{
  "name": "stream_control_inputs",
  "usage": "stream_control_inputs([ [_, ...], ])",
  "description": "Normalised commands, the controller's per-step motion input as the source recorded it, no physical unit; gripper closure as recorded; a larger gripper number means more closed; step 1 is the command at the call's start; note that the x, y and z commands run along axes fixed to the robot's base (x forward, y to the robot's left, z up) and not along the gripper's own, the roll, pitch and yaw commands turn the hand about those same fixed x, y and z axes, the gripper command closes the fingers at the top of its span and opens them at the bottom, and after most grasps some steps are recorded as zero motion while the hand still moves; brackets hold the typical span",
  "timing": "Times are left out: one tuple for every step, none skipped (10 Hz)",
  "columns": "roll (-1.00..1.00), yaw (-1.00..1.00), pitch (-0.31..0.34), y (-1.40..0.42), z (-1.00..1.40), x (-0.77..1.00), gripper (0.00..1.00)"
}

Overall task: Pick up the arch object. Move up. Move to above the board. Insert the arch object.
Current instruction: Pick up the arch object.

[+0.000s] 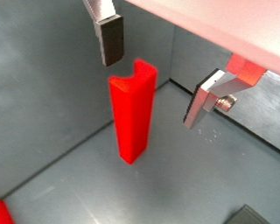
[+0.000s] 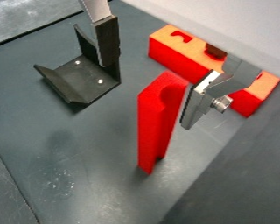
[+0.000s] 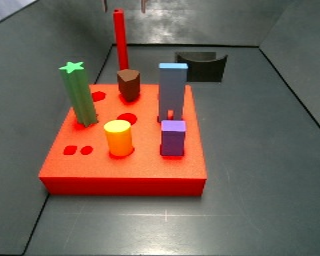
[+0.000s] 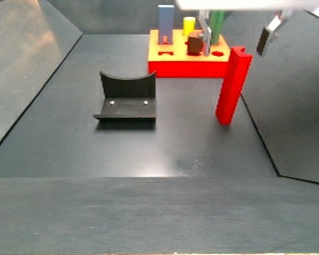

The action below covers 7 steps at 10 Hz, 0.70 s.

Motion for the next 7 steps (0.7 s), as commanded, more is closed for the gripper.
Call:
stream_control_inputs([
  [-0.05, 0.01, -0.017, 0.07, -1.0, 0.29, 0.0],
  [-0.09, 0.0, -0.084, 0.0, -0.47, 0.08, 0.0],
  [-0.02, 0.0, -0.07, 0.0, -0.14, 0.0, 0.0],
  [0.0, 0.01, -0.059, -0.01, -0.03, 0.0, 0.0],
  [0.0, 0.06, -0.041, -0.07, -0.01, 0.0, 0.0],
  [0.0, 0.01, -0.011, -0.02, 0.0, 0.0, 0.0],
  [0.0, 0.19, -0.059, -0.35, -0.09, 0.02, 0.0],
])
